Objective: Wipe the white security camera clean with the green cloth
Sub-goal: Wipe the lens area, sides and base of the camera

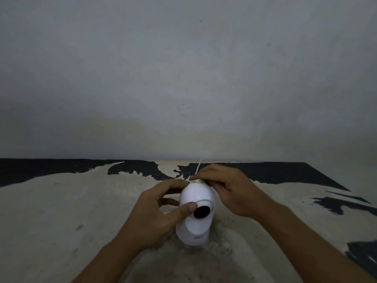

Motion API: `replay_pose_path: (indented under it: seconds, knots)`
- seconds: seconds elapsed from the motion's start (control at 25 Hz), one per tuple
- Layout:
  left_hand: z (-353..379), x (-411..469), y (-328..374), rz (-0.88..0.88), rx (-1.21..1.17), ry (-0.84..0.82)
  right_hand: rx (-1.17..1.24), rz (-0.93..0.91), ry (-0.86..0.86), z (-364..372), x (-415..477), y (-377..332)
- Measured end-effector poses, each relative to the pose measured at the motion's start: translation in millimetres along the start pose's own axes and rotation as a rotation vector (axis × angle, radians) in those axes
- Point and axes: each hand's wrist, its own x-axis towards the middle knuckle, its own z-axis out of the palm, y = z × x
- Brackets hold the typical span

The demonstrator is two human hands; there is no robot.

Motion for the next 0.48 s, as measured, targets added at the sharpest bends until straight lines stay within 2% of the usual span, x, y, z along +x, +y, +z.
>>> replay_pose_path:
  seconds: [0.08,0.12,0.24,0.28,0.36,0.48]
  knots:
    - [0,0,0,-0.004,-0.010,-0.006,-0.078,0.049,-0.117,-8,7,4]
    - [0,-1,0,-0.004,-0.012,-0.007,-0.100,0.074,-0.121,-11,10,3]
    - [-1,-2,-2,-0.037,-0.043,0.001,0.078,0.111,0.067,-21,16,-5]
    - [-2,-2,-4,-0.064,-0.077,0.013,0.144,0.092,0.068,-22,18,-10]
    - [-3,-1,-6,-0.098,-0.127,0.030,0.141,0.066,-0.052,-19,21,-14]
    - [-3,-1,-8,-0.095,-0.125,0.032,0.039,0.126,-0.243,-13,25,-4]
